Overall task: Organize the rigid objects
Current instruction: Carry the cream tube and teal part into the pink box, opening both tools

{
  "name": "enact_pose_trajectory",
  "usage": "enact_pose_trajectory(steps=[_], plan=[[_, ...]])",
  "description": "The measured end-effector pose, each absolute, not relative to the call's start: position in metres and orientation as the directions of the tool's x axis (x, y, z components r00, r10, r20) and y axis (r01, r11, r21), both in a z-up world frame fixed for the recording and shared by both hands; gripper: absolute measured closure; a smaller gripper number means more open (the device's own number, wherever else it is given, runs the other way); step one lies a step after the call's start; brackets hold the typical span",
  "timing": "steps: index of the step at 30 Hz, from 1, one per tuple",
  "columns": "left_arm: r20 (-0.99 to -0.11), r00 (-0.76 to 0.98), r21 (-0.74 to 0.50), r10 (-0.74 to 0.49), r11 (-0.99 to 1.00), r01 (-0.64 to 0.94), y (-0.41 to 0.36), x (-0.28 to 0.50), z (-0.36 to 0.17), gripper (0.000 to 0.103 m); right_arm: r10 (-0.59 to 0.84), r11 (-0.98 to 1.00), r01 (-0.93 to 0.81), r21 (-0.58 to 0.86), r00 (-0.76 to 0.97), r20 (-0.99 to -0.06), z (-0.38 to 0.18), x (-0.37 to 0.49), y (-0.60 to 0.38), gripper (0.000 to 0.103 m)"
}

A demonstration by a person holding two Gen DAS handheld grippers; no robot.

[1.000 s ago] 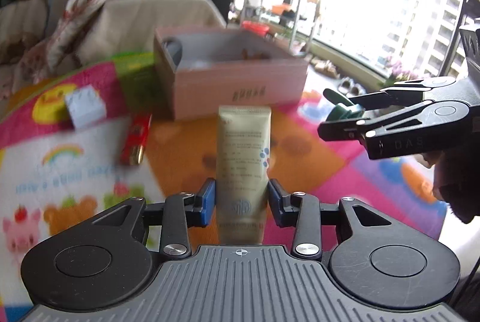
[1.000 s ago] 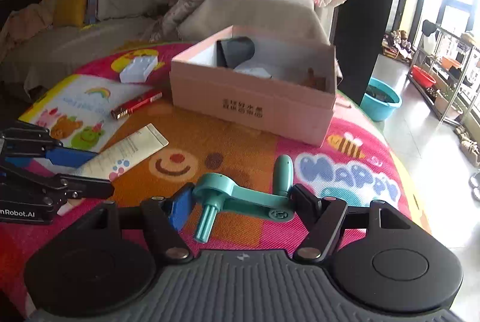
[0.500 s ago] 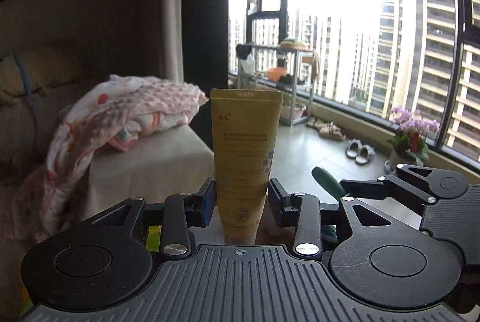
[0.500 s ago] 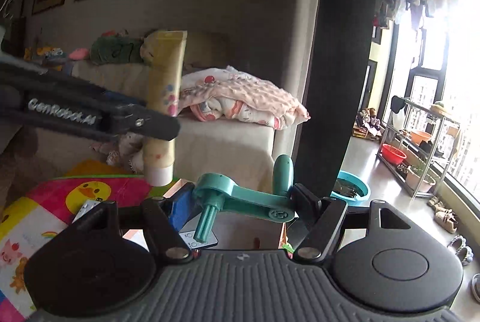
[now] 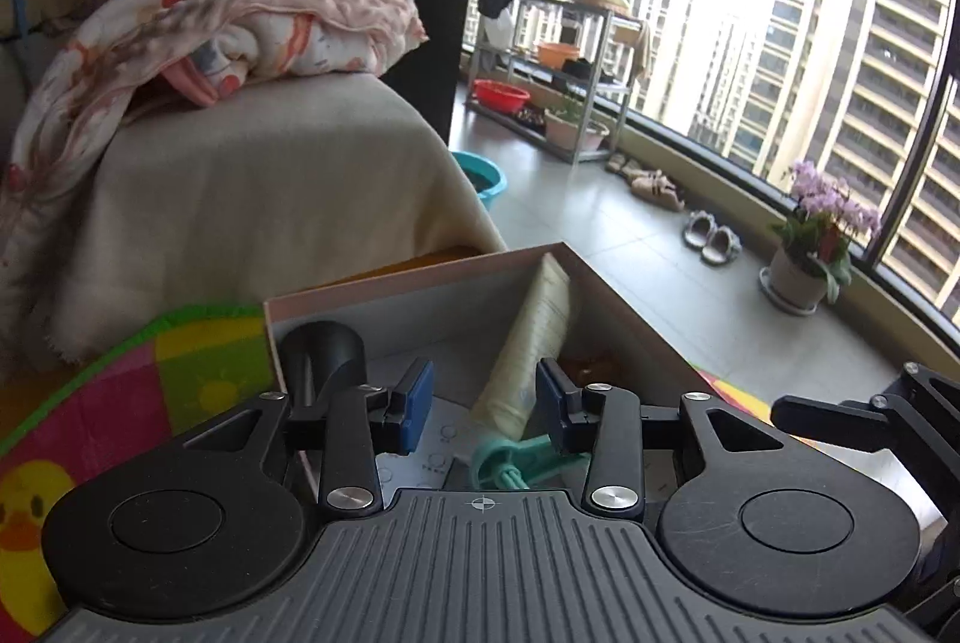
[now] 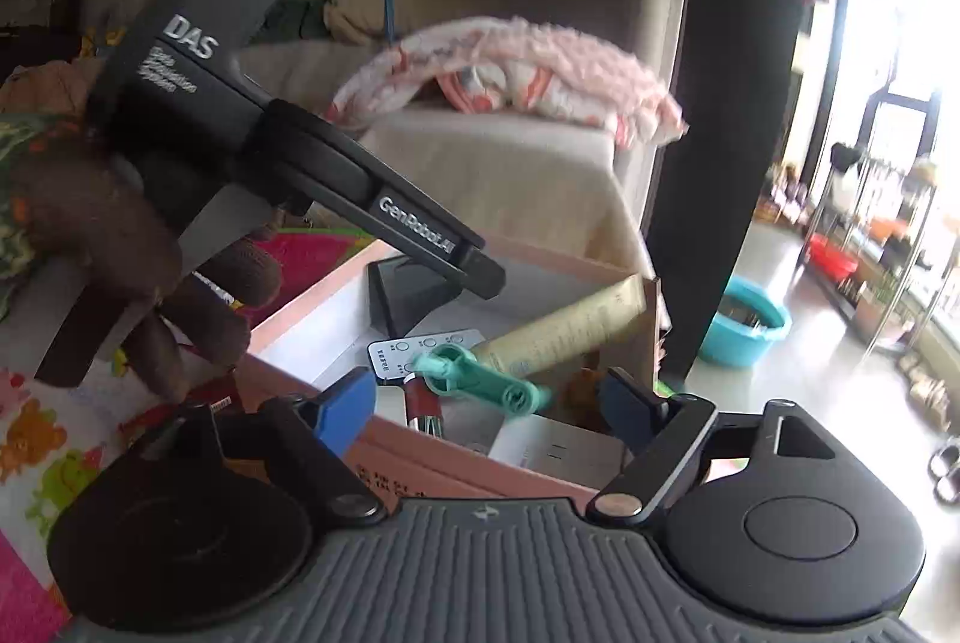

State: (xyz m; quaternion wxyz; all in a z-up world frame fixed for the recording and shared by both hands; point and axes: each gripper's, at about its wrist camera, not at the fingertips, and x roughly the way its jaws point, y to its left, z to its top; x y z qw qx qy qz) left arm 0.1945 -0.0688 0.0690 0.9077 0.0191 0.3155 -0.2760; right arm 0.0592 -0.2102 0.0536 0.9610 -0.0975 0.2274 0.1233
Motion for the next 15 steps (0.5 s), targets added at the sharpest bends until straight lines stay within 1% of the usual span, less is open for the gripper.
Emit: enact_pose_trajectory(steps=[1, 3, 8, 12, 15], plan=[[-0.571, 0.664, -0.142, -0.483, 0.854, 0.500, -0.059, 0.187, 0.070, 0.060, 0.182, 0.948, -0.278, -0.158, 0.875, -0.448, 0.052, 0.052, -0.209, 0.019], [-0.542, 0.704, -0.138, -0.458, 0.875, 0.463, -0.037, 0.161, 0.076, 0.060, 0.179, 0.940, -0.288, -0.186, 0.875, -0.449, 0.049, 0.039, -0.206, 0.019], [-0.520, 0.762, -0.167, -0.385, 0.921, 0.352, 0.026, 0.104, 0.063, 0.060, 0.231, 0.922, -0.354, -0.159, 0.829, -0.509, 0.041, 0.020, -0.196, 0.019], [-0.535, 0.807, -0.190, -0.250, 0.966, 0.174, 0.079, 0.079, 0.048, 0.061, 0.249, 0.910, -0.387, -0.146, 0.795, -0.553, 0.031, 0.011, -0.180, 0.019], [-0.554, 0.817, -0.215, -0.159, 0.976, 0.044, 0.110, 0.075, 0.036, 0.061, 0.285, 0.906, -0.415, -0.087, 0.747, -0.601, 0.023, 0.010, -0.163, 0.019]])
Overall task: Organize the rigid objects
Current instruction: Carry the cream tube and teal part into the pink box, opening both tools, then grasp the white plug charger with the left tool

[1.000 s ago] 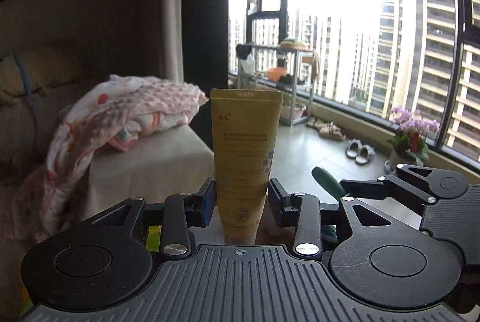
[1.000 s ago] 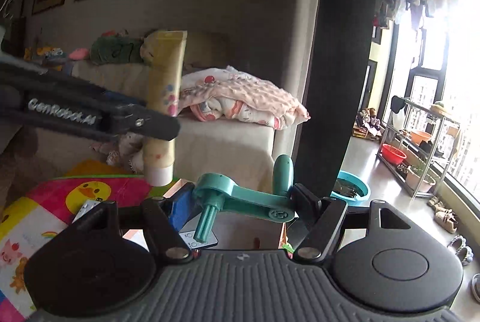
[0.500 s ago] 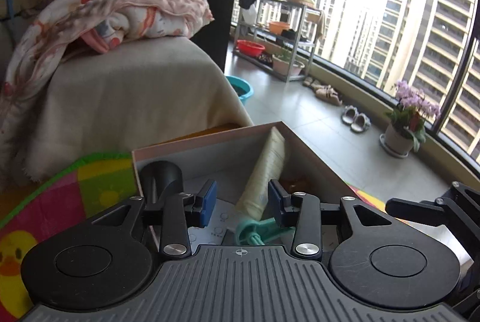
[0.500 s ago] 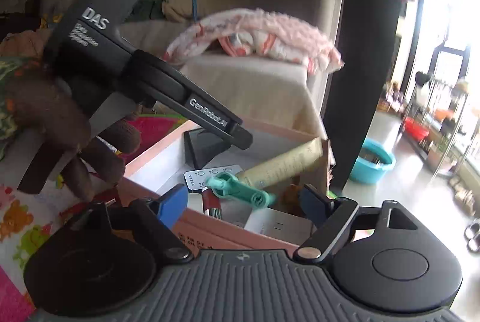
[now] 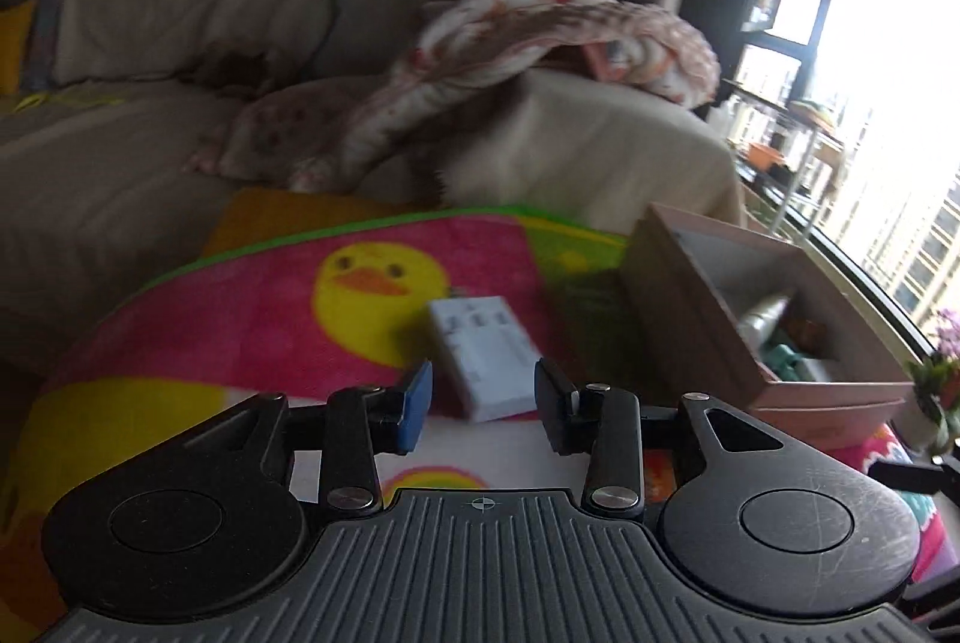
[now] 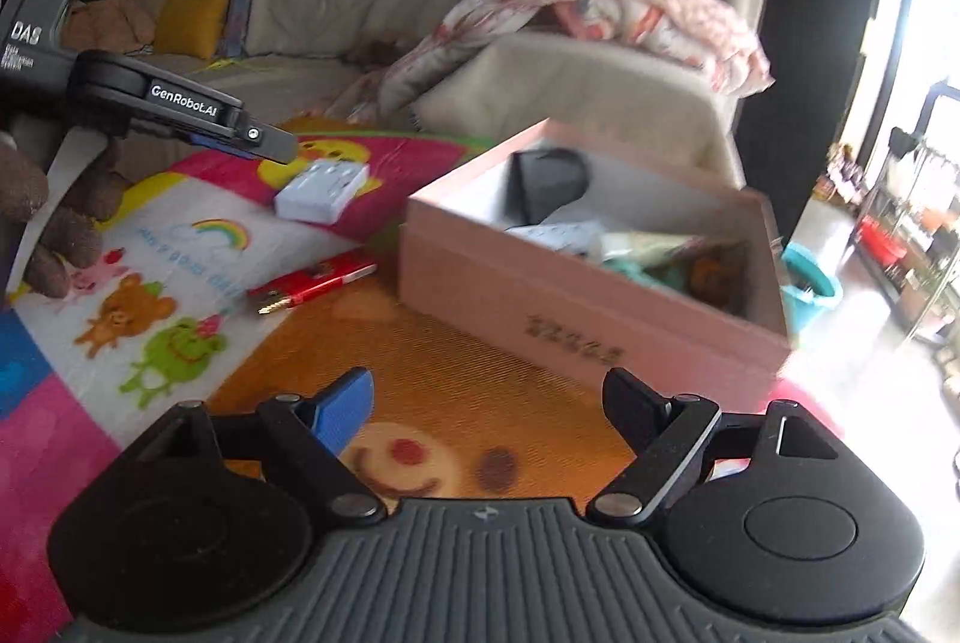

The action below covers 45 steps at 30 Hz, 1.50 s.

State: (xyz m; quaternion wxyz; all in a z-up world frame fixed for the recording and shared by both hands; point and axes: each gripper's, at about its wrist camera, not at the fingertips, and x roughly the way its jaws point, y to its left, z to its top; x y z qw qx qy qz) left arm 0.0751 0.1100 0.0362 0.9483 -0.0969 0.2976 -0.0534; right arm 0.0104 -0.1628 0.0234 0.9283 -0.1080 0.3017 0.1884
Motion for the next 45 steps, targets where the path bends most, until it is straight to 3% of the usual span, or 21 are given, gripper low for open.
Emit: enact_pose_trajectory(steps=[7, 14, 16, 20, 21, 23, 28, 33, 36, 38, 42, 45], plan=[[-0.599, 0.792, -0.206, -0.122, 0.978, -0.005, 0.124, 0.061, 0.012, 0.061, 0.366, 0.889, -0.457, 0.029, 0.670, -0.646, 0.014, 0.025, -0.109, 0.019], [-0.587, 0.802, -0.198, -0.108, 0.980, -0.013, 0.125, 0.059, 0.006, 0.061, 0.364, 0.873, -0.487, -0.024, 0.684, -0.632, 0.022, 0.058, -0.060, 0.019], [-0.584, 0.803, -0.207, -0.116, 0.978, -0.009, 0.127, 0.059, 0.004, 0.061, 0.344, 0.876, -0.479, -0.046, 0.691, -0.636, 0.018, 0.062, -0.053, 0.024], [-0.578, 0.806, -0.224, -0.126, 0.974, -0.008, 0.129, 0.059, 0.002, 0.061, 0.324, 0.890, -0.457, -0.013, 0.651, -0.686, 0.004, 0.070, -0.054, 0.053], [-0.577, 0.807, -0.225, -0.127, 0.974, -0.007, 0.129, 0.059, 0.002, 0.061, 0.331, 0.890, -0.456, -0.007, 0.657, -0.678, 0.005, 0.067, -0.057, 0.067], [-0.576, 0.807, -0.225, -0.127, 0.974, -0.007, 0.129, 0.059, 0.001, 0.061, 0.334, 0.879, -0.476, -0.023, 0.650, -0.683, 0.007, 0.061, -0.061, 0.077], [-0.578, 0.807, -0.215, -0.122, 0.977, -0.006, 0.128, 0.059, 0.002, 0.061, 0.331, 0.851, -0.520, -0.070, 0.636, -0.698, 0.010, 0.038, -0.086, 0.079], [-0.584, 0.804, -0.193, -0.109, 0.981, -0.008, 0.124, 0.059, 0.002, 0.061, 0.245, 0.851, -0.490, -0.189, 0.689, -0.682, 0.009, 0.023, -0.121, 0.074], [-0.589, 0.802, -0.179, -0.100, 0.984, -0.009, 0.122, 0.060, 0.003, 0.061, 0.132, 0.878, -0.391, -0.276, 0.753, -0.645, 0.006, 0.024, -0.142, 0.040], [-0.593, 0.800, -0.167, -0.091, 0.986, -0.012, 0.120, 0.061, 0.004, 0.061, 0.053, 0.901, -0.307, -0.307, 0.780, -0.624, 0.003, 0.027, -0.155, 0.033], [-0.601, 0.791, -0.193, -0.117, 0.981, -0.002, 0.116, 0.066, 0.009, 0.061, 0.117, 0.965, -0.243, -0.094, 0.727, -0.676, 0.005, 0.032, -0.187, 0.029], [-0.578, 0.798, -0.212, -0.169, 0.976, 0.053, 0.105, 0.077, 0.021, 0.061, 0.166, 0.978, -0.209, 0.019, 0.717, -0.677, -0.001, 0.031, -0.201, 0.018]])
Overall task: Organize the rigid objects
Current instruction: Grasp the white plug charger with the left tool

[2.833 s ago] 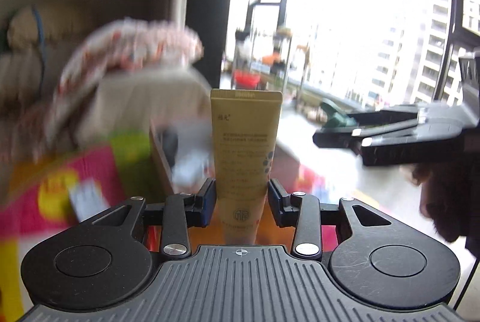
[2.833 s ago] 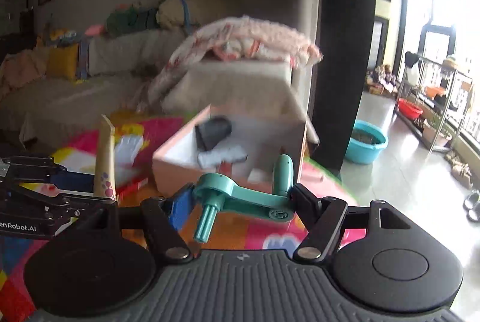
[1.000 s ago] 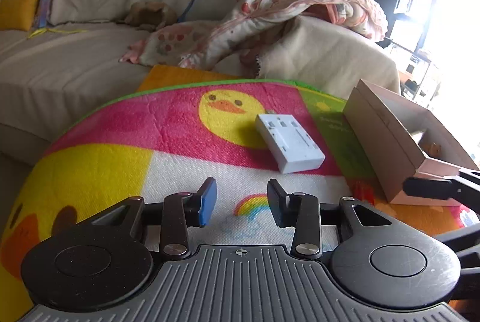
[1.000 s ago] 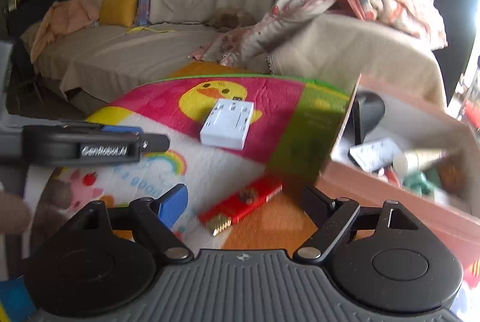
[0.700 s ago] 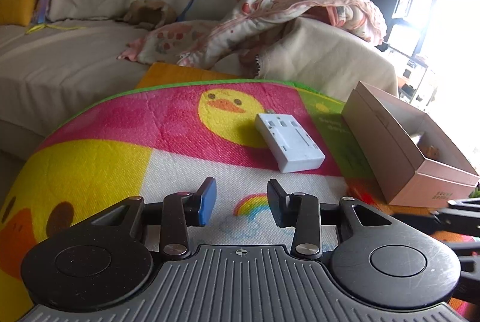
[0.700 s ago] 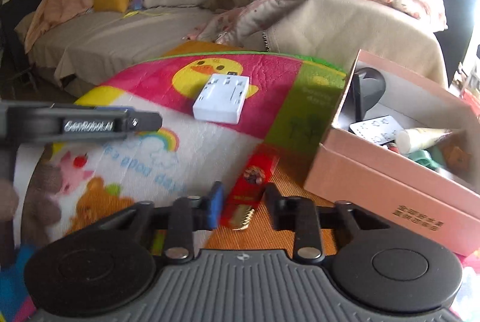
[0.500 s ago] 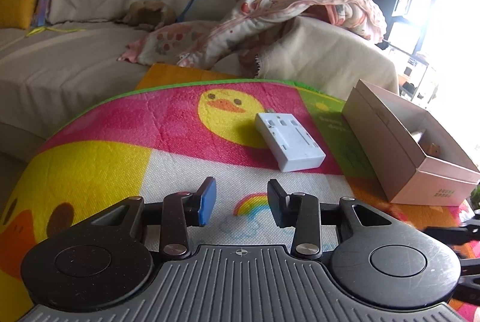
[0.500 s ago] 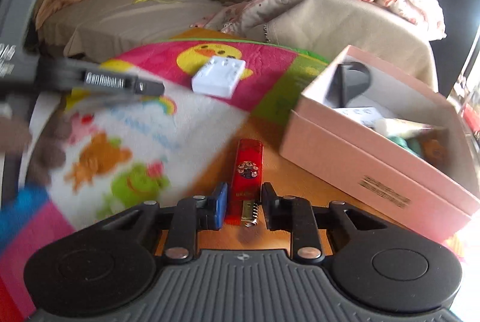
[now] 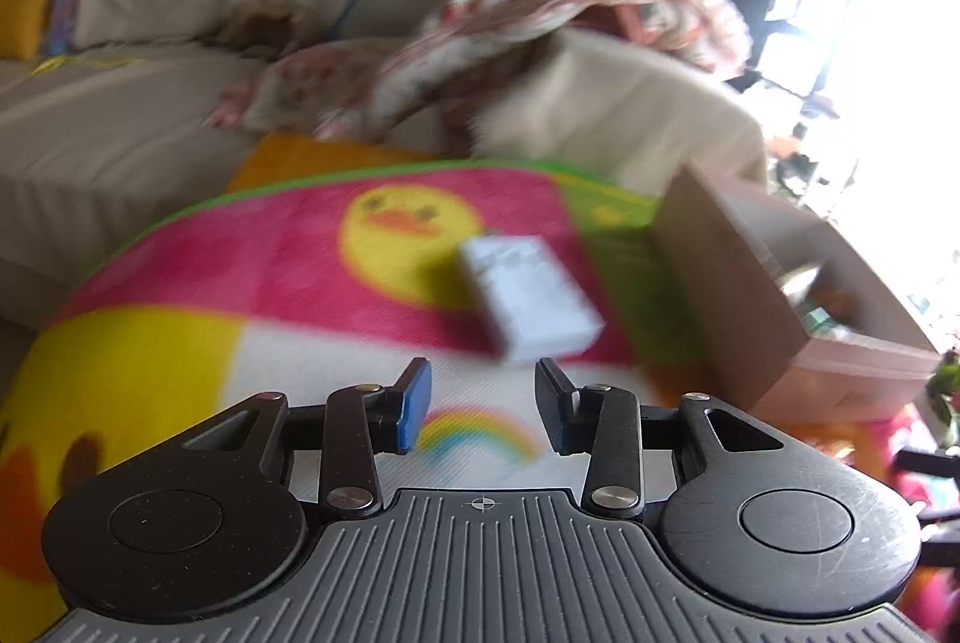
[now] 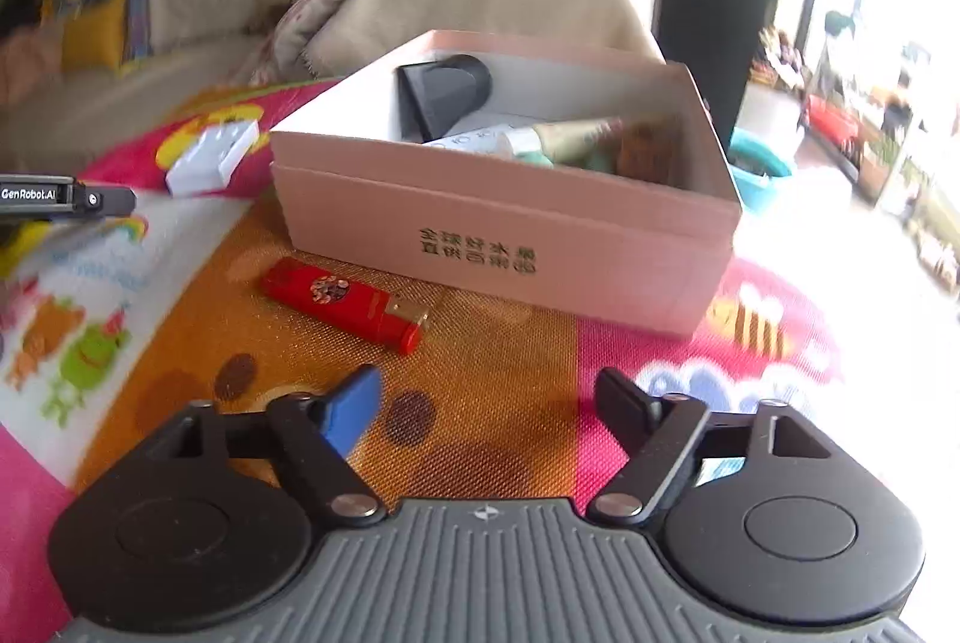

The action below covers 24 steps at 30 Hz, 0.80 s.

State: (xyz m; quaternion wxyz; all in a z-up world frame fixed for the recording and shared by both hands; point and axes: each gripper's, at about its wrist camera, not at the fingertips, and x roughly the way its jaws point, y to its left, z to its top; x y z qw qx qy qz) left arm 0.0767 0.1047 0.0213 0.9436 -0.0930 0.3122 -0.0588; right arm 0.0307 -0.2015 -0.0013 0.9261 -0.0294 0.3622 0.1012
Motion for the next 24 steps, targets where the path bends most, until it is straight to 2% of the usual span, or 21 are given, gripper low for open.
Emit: enact_pose_trajectory(steps=[3, 9, 11, 18, 20, 21, 24], plan=[[-0.555, 0.820, -0.163, -0.137, 0.985, 0.054, 0.088, 0.096, 0.030, 0.061, 0.162, 0.980, -0.200, 0.020, 0.728, -0.666, -0.003, 0.028, -0.203, 0.017], [-0.618, 0.783, -0.136, -0.070, 0.990, -0.018, 0.062, 0.143, 0.023, 0.061, 0.160, 0.981, -0.193, 0.024, 0.731, -0.663, -0.004, 0.027, -0.202, 0.017], [-0.609, 0.791, -0.108, -0.057, 0.994, -0.012, 0.054, 0.146, 0.020, 0.060, 0.161, 0.981, -0.192, 0.027, 0.732, -0.662, -0.004, 0.027, -0.202, 0.017], [-0.590, 0.802, -0.060, -0.095, 0.995, 0.074, 0.039, 0.143, 0.018, 0.059, 0.170, 0.980, -0.197, 0.035, 0.729, -0.663, -0.004, 0.027, -0.202, 0.015], [-0.552, 0.834, 0.020, -0.015, 0.999, 0.031, 0.038, 0.138, 0.018, 0.058, 0.171, 0.980, -0.197, 0.037, 0.729, -0.662, -0.004, 0.027, -0.202, 0.015], [-0.549, 0.835, 0.055, 0.027, 0.998, 0.004, 0.039, 0.138, 0.017, 0.061, 0.172, 0.980, -0.197, 0.037, 0.729, -0.662, -0.004, 0.027, -0.202, 0.015], [-0.579, 0.815, -0.006, 0.016, 1.000, -0.024, 0.050, 0.141, 0.012, 0.060, 0.170, 0.980, -0.197, 0.034, 0.729, -0.663, -0.004, 0.028, -0.202, 0.014]])
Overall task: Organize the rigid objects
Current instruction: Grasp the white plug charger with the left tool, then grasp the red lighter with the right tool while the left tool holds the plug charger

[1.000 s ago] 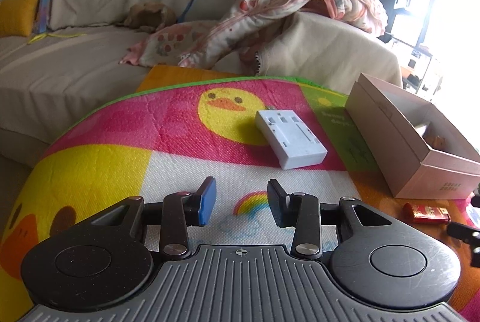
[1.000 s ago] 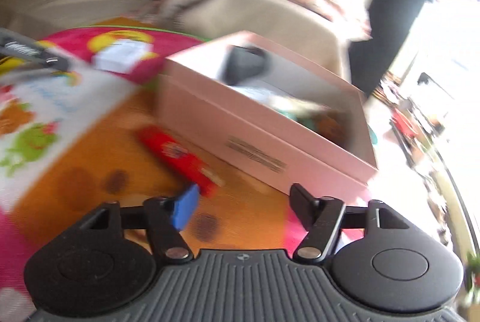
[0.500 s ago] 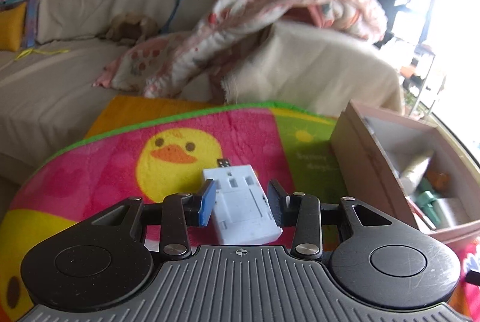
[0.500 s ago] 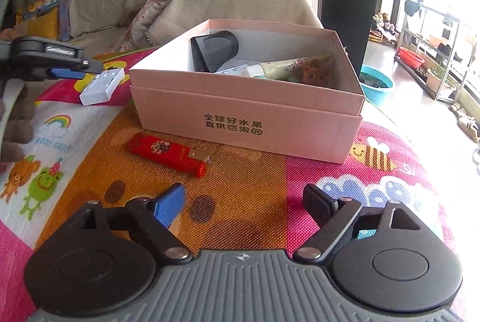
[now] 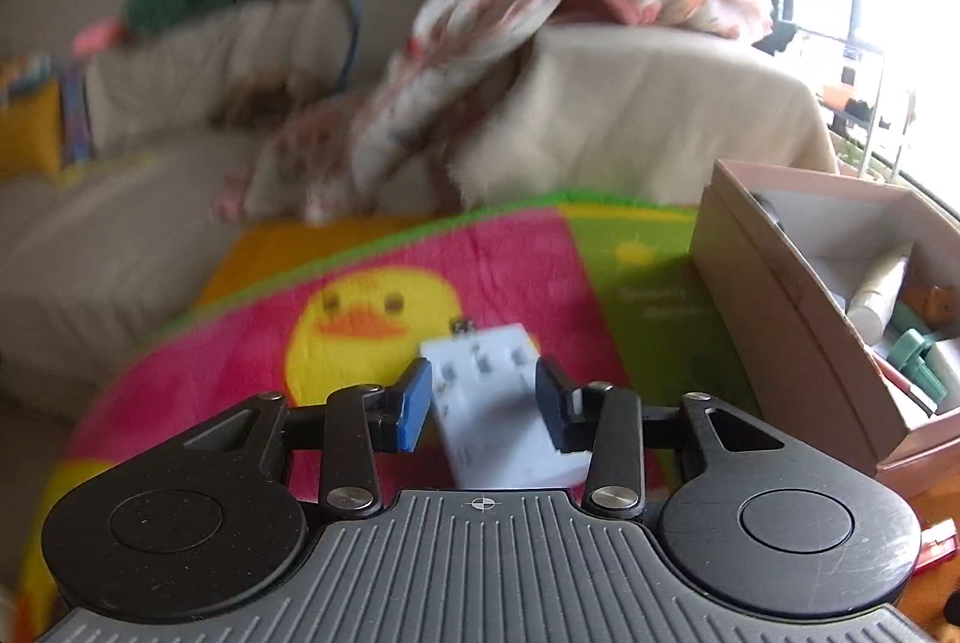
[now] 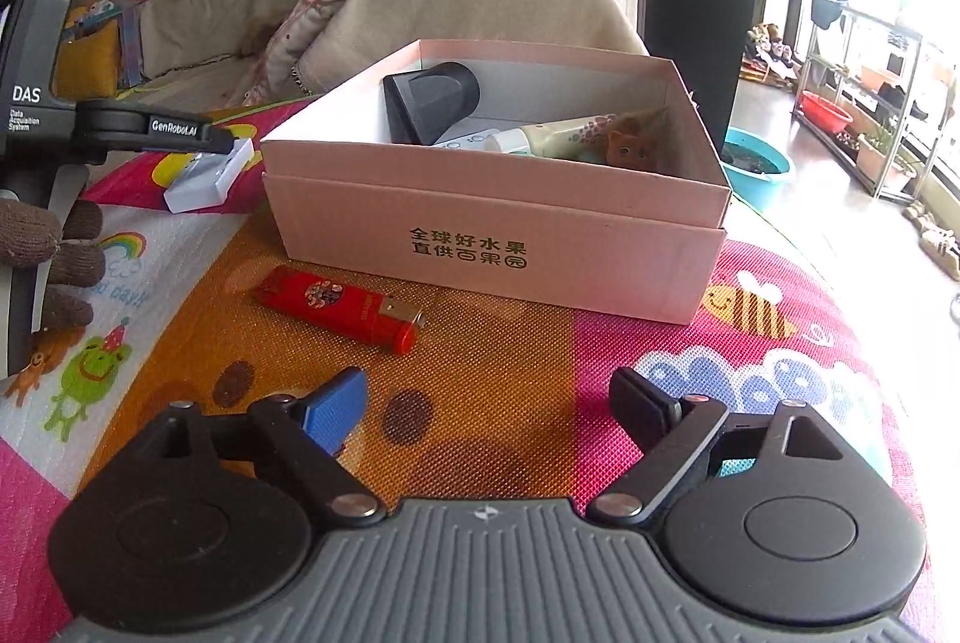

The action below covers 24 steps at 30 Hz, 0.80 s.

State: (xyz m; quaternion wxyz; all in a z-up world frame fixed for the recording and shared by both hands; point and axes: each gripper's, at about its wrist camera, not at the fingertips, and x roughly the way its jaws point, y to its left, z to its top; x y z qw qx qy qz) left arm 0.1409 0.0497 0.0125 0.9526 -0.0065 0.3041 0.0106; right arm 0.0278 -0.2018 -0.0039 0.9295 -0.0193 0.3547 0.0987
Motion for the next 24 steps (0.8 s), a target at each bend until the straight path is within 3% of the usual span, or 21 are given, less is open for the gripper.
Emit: enact_pose_trajectory(steps=[5, 24], plan=[[-0.598, 0.800, -0.108, -0.044, 0.994, -0.025, 0.060, 0.148, 0.012, 0.059, 0.167, 0.980, -0.199, 0.029, 0.728, -0.665, -0.004, 0.028, -0.201, 0.014], [-0.596, 0.788, -0.090, -0.156, 0.988, 0.128, 0.026, 0.158, 0.008, 0.052, 0.180, 0.976, -0.215, 0.031, 0.717, -0.674, -0.005, 0.029, -0.199, 0.006]])
